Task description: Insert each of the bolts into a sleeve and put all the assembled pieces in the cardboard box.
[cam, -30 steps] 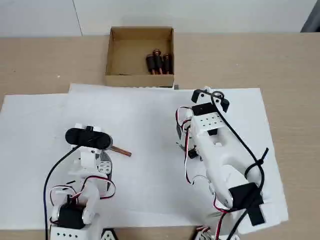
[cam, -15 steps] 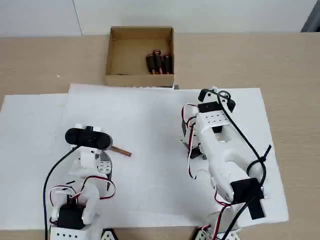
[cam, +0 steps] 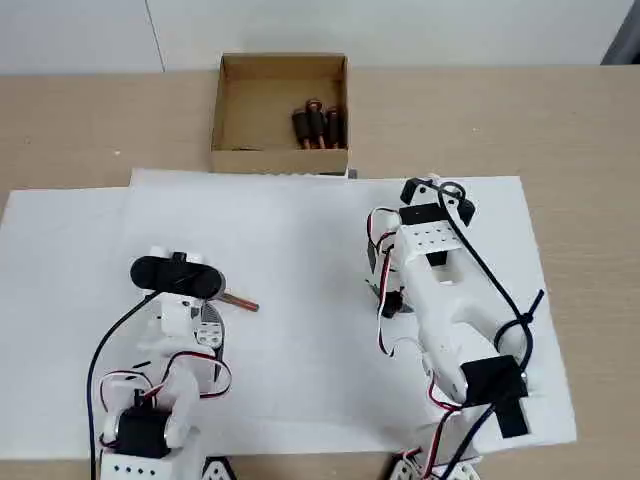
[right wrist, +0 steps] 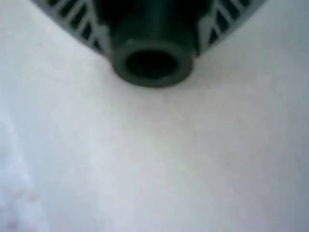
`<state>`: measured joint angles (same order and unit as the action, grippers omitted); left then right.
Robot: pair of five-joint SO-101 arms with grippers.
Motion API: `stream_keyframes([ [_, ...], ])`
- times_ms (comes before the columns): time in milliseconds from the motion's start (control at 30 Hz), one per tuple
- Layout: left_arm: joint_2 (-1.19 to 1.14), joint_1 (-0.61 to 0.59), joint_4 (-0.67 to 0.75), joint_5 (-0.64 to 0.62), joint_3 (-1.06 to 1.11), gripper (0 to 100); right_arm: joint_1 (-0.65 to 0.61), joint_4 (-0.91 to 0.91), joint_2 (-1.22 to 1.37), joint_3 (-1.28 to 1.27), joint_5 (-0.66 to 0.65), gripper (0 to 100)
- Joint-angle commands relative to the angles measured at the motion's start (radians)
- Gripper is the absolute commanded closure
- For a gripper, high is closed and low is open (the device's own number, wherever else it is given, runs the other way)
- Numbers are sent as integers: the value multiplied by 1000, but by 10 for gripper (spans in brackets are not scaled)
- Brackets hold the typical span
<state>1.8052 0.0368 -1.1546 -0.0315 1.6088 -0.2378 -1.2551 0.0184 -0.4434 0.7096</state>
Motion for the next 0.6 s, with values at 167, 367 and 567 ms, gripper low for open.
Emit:
stream_keyframes([
  [167,12,-3,5,-9,-5,994,-2,-166,-148,132,-48,995],
  [367,9,-5,2,-69,-44,994,7,-263,-291,201,-133,995],
  [567,6,-5,-18,-71,-166,994,25,-323,-334,158,-137,995],
])
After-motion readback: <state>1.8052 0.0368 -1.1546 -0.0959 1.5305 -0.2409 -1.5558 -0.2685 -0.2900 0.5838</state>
